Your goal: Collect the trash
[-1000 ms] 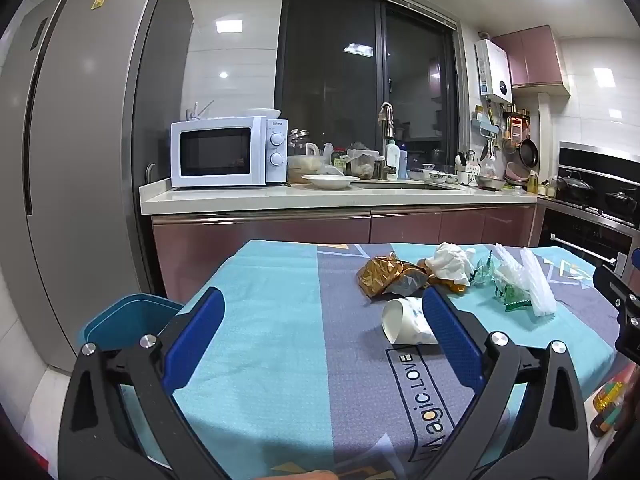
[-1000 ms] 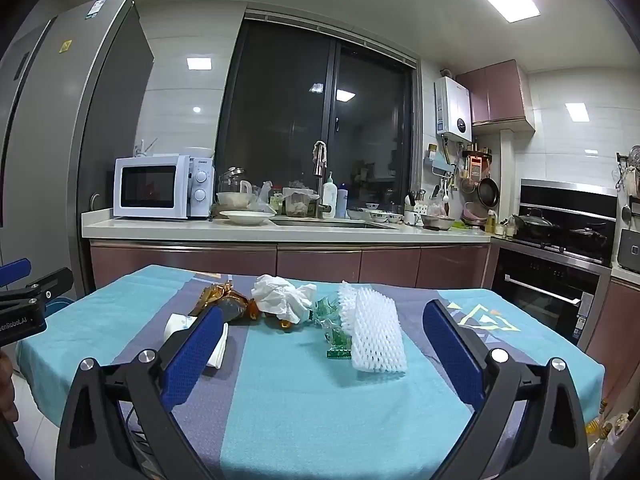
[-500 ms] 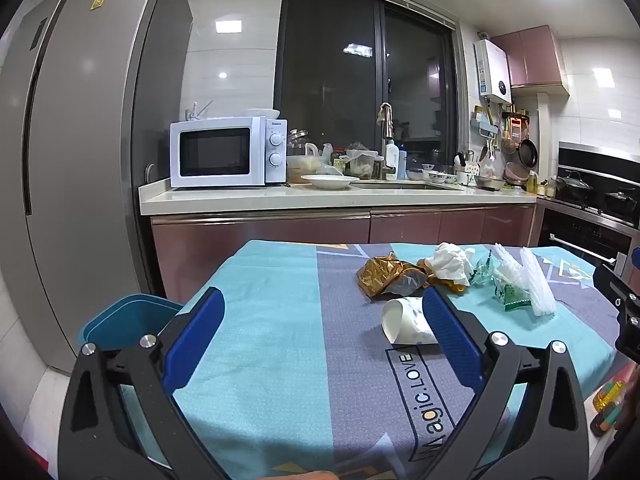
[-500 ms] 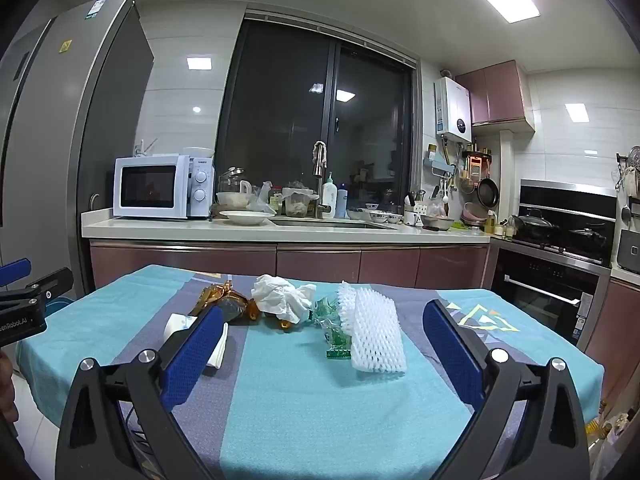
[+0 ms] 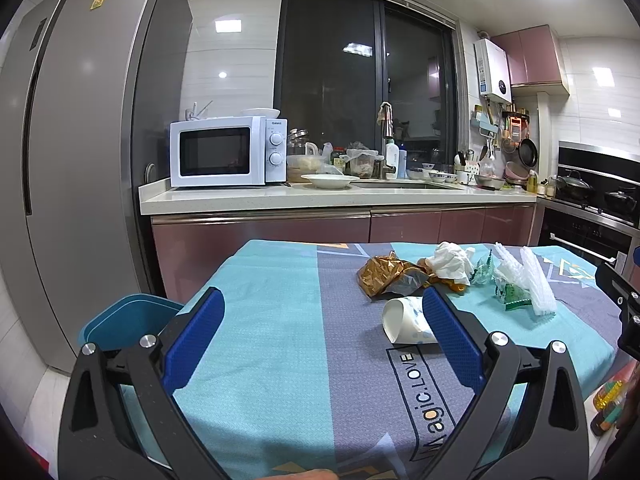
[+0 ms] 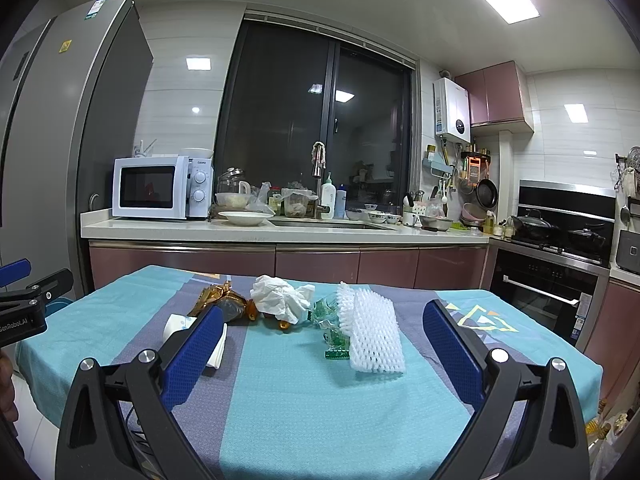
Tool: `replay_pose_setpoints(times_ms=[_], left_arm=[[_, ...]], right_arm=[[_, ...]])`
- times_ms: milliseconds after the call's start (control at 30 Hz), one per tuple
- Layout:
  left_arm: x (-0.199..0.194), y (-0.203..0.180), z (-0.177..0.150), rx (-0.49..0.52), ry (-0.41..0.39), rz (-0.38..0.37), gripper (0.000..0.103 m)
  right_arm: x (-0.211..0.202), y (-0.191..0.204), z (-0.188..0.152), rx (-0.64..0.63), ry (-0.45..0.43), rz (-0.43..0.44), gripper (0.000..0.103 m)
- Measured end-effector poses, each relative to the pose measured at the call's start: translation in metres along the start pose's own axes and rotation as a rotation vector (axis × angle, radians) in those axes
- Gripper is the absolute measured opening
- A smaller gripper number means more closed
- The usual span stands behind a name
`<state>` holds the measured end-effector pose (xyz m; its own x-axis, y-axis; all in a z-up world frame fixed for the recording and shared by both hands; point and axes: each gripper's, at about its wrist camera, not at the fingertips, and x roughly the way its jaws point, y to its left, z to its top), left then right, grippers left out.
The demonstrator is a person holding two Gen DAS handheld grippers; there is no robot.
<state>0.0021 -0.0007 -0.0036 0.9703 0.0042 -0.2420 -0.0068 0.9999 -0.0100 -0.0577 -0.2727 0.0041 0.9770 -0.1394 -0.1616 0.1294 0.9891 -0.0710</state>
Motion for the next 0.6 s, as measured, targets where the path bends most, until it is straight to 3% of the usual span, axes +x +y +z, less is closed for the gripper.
replay_pose_setpoints(times_ms=[600], left_arm=[[0.0016,0.0004,0.0017,-0.001,0.004,-0.014,0.097]], right_arm=[[-0.0020,-0.0011,0.0009,0.000,0.002,0.000,0.096]])
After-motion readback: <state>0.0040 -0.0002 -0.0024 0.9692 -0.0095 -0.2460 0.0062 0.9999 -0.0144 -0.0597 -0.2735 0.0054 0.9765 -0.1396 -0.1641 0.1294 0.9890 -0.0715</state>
